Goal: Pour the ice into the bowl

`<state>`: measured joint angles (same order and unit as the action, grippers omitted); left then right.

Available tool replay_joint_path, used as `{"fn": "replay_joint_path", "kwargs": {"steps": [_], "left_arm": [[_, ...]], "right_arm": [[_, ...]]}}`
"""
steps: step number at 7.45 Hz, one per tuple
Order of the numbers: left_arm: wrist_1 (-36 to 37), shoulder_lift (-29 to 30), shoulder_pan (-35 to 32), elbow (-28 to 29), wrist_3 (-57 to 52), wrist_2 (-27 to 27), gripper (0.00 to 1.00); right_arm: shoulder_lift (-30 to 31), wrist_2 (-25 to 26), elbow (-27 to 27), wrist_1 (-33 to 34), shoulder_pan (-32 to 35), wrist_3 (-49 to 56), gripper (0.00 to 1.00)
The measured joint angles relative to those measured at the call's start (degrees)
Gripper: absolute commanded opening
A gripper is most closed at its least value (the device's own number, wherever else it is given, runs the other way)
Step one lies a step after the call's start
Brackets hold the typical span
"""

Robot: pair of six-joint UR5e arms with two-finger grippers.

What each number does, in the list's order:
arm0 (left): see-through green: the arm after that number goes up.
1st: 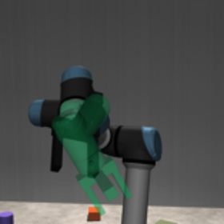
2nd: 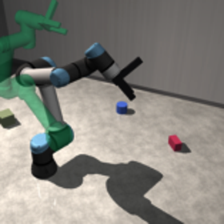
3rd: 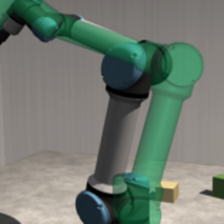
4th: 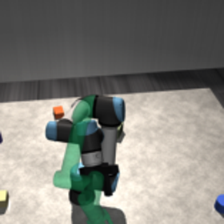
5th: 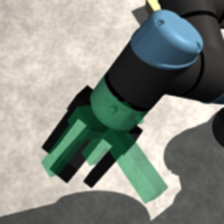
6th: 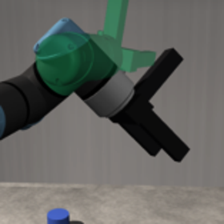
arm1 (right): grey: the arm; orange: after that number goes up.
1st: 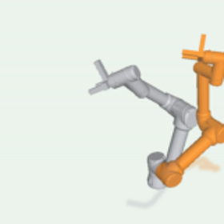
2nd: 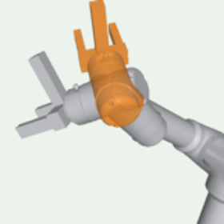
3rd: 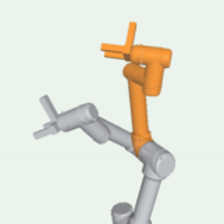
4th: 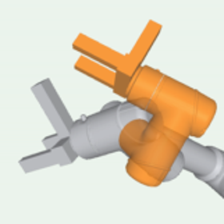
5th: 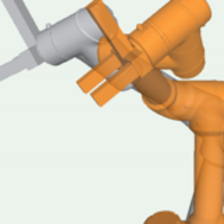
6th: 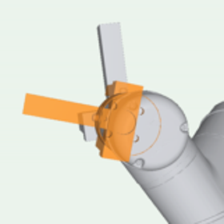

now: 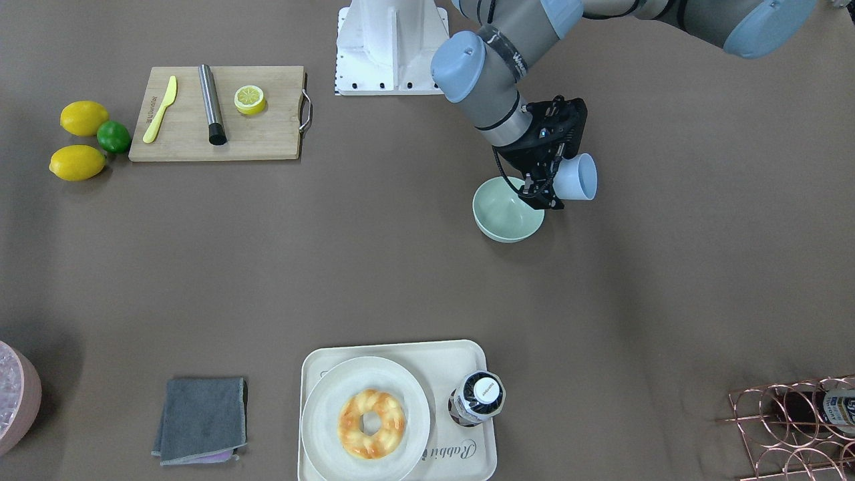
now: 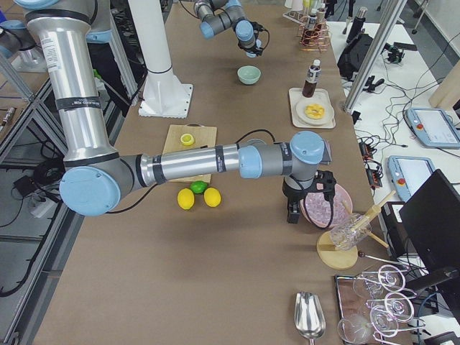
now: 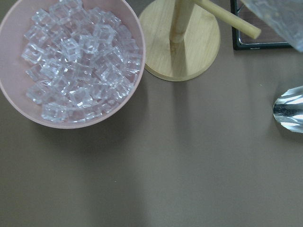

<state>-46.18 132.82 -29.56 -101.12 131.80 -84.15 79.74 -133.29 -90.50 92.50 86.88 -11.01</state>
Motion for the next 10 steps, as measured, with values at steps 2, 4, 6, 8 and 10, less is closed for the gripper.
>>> {"fn": "replay_joint_path", "kwargs": {"steps": [2,4,6,8,10], "left_arm": [[-0.19,2.39,1.82,-2.33,0.86,-0.13,0.51],[-4.34,2.9,2.77,-2.87,1.16,-0.16,0.51],[-12.55,2.02,3.38,-1.15,2.33,-0.07,0.51],[-20.79,0.29,3.48,-0.31,4.54,-0.05,0.52],[-27.31,-1.43,3.0,-0.4,6.45,-0.49,0.53]], "right_arm": [[3.21,0.9,0.01,-2.71,0.34,1.11,0.99],[5.32,0.97,-0.06,-4.52,0.83,1.97,0.99],[6.18,0.78,-0.55,-5.41,1.22,2.33,0.99],[6.69,0.66,-1.17,-5.56,1.36,2.39,0.99],[6.76,0.62,-1.27,-5.58,1.37,2.4,0.99]]}}
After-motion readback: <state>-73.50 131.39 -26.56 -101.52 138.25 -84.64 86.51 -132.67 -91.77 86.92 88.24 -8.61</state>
